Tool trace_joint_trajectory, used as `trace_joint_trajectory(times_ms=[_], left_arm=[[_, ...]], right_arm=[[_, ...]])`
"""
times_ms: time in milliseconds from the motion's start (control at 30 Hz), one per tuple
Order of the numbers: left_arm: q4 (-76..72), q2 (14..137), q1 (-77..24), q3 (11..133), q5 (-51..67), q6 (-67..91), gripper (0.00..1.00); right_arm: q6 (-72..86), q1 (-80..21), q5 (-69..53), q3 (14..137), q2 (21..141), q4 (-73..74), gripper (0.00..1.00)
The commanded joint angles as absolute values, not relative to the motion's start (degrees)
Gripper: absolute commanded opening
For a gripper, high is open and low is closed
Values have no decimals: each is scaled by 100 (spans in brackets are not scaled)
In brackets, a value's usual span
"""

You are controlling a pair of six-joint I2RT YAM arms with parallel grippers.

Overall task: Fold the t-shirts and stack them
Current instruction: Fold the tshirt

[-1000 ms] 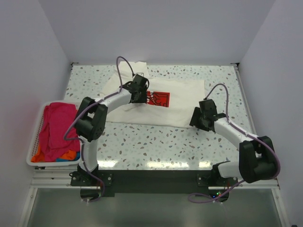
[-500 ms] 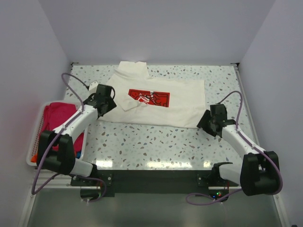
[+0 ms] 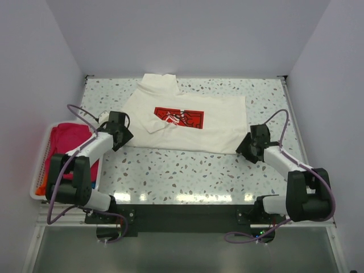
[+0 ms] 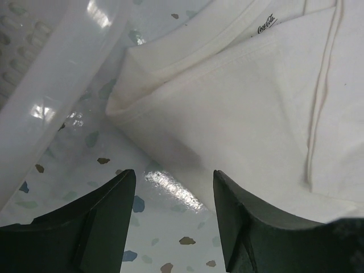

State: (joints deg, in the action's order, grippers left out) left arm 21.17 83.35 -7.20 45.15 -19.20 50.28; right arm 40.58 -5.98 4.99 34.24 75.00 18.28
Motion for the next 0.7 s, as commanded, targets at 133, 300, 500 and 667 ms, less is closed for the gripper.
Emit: trace_joint_trajectory(times_ms=[133, 300, 500, 667], left_arm=[[1863, 8877, -519, 4535, -2231, 5291, 57], [2092, 9210, -562, 4667, -2479, 5431, 44], [2373, 9334, -843, 4887, -2672, 5449, 6], [2688, 8782, -1046, 4782, -2795, 5581, 0]], right_arm=[[4192, -466, 563, 3428, 7682, 1415, 49], [4228, -387, 475, 3568, 7664, 1459, 25], [4096, -28, 379, 3709, 7532, 1661, 3], [3763, 851, 9, 3849, 7059, 2144, 0]])
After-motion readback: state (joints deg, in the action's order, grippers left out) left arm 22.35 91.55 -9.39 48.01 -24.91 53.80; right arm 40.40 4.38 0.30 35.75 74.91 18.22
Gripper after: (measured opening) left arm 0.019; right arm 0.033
